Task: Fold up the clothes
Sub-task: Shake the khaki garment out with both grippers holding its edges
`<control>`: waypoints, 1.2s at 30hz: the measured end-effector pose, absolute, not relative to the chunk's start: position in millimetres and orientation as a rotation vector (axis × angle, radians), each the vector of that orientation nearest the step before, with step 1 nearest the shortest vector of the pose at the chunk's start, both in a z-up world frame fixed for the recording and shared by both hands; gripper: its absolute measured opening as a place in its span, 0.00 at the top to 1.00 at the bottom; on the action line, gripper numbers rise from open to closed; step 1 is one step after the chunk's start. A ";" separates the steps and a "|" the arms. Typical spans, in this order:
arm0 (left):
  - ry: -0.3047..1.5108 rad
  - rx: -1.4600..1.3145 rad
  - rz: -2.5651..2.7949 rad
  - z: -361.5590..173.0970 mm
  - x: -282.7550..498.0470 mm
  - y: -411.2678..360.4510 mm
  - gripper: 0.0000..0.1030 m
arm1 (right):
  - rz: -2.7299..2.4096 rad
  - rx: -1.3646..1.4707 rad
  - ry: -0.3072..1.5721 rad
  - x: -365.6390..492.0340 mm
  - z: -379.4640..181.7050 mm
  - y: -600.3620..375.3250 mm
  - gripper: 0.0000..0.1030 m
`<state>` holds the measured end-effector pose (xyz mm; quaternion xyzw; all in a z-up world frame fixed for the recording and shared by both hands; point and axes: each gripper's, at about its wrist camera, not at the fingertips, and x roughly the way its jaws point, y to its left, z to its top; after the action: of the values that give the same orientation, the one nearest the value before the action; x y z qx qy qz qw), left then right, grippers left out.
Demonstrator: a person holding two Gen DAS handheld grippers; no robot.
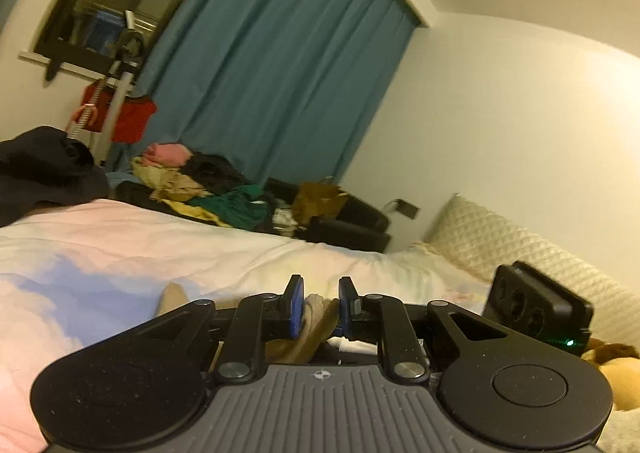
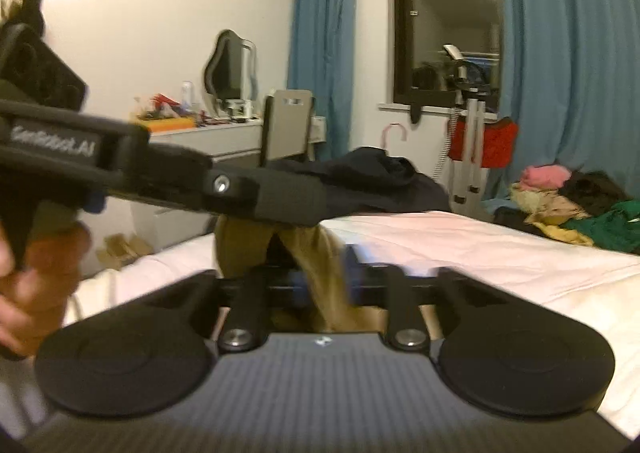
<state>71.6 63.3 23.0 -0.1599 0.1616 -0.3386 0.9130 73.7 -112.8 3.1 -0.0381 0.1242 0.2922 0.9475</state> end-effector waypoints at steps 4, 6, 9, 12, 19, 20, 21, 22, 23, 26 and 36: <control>0.322 -0.322 -0.614 18.9 65.4 59.4 0.47 | 0.474 0.075 0.265 89.4 11.9 -146.6 0.93; 0.340 -0.229 -0.575 12.7 62.3 43.6 0.39 | 0.418 0.185 0.250 94.3 17.9 -172.1 0.93; 0.443 -0.059 -0.523 -9.6 57.8 11.5 0.34 | 0.341 0.279 0.225 95.7 22.7 -202.3 0.93; 0.543 0.136 -0.431 -36.6 51.9 -20.8 0.31 | 0.274 0.342 0.199 94.2 22.3 -226.3 0.93; 0.675 0.328 -0.230 -69.1 41.0 -44.4 0.27 | 0.130 0.448 0.140 86.9 21.2 -269.7 0.93; 0.699 0.293 -0.219 -69.6 41.4 -39.1 0.27 | 0.122 0.465 0.137 86.2 21.5 -276.0 0.93; 0.718 0.258 -0.211 -70.3 41.9 -33.3 0.27 | 0.115 0.479 0.132 84.9 21.6 -281.5 0.93; 0.738 0.226 -0.197 -71.1 43.0 -28.2 0.27 | 0.107 0.489 0.123 82.7 21.5 -285.9 0.93; 0.761 0.190 -0.187 -72.1 45.6 -23.1 0.27 | 0.100 0.499 0.114 80.5 21.4 -290.3 0.93; 0.813 0.068 -0.203 -71.9 52.1 -6.2 0.51 | 0.076 0.512 0.088 73.8 21.2 -297.9 0.93; 0.613 -0.088 -0.216 32.8 48.7 55.6 0.97 | -0.017 0.519 -0.044 40.8 24.7 -303.1 0.93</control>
<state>48.7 55.6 32.8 -0.0432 0.3009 -0.1061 0.9467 40.8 -303.1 24.7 0.2566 -0.0219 -0.0084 0.9662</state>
